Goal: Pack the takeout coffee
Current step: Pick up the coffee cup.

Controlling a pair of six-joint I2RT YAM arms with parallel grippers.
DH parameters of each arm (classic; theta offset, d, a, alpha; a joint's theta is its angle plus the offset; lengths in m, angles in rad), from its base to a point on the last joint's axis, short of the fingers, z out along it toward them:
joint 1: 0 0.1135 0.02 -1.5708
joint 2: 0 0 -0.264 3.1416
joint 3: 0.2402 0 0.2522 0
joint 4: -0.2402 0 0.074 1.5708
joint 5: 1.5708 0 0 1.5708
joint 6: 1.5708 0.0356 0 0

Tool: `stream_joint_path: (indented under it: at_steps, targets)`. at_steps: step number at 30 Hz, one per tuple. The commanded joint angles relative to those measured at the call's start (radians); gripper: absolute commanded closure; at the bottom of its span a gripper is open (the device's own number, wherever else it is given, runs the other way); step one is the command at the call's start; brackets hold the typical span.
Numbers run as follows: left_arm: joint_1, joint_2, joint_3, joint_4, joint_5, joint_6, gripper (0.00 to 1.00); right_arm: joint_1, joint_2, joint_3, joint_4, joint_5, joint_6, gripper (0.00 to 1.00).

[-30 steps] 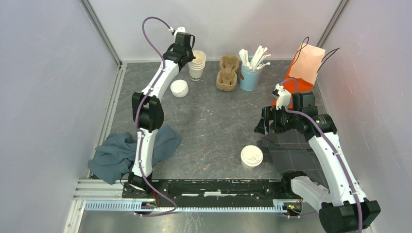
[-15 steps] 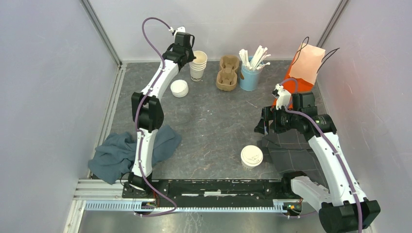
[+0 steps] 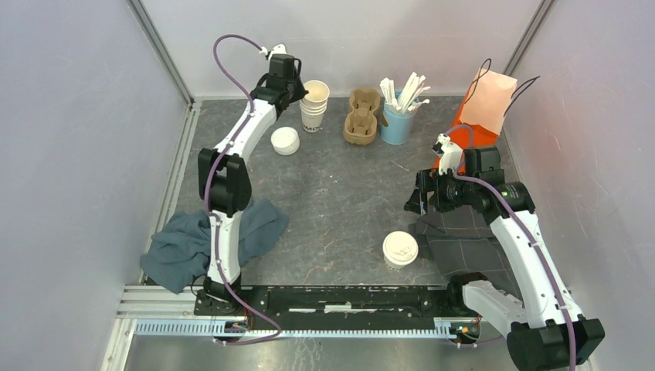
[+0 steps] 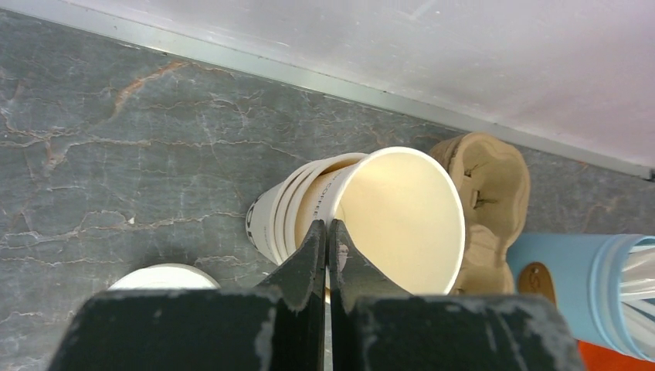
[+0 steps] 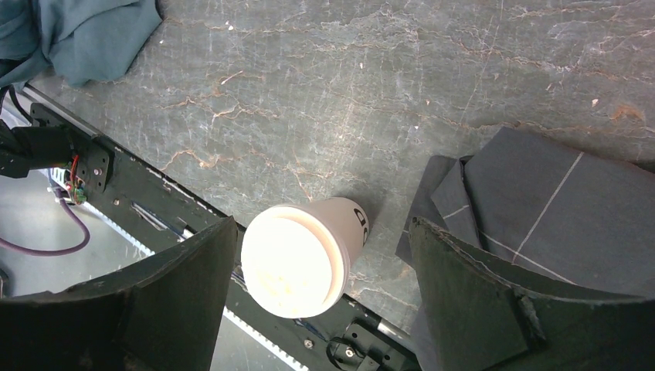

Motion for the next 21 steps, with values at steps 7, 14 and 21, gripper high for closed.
stream_joint_path:
  at_steps: [7,14,21]
  targets:
    - [0.032,-0.121,-0.021,0.107,0.044,-0.082,0.98,0.003,-0.002,0.004,0.029,-0.004,-0.021,0.12]
    - [0.047,-0.172,0.008,0.060,0.049,-0.078,0.98,0.002,-0.004,0.020,0.031,-0.004,-0.019,0.12]
    - [0.037,-0.297,-0.112,0.031,0.203,-0.106,0.98,0.003,-0.004,0.049,0.029,0.002,-0.018,0.11]
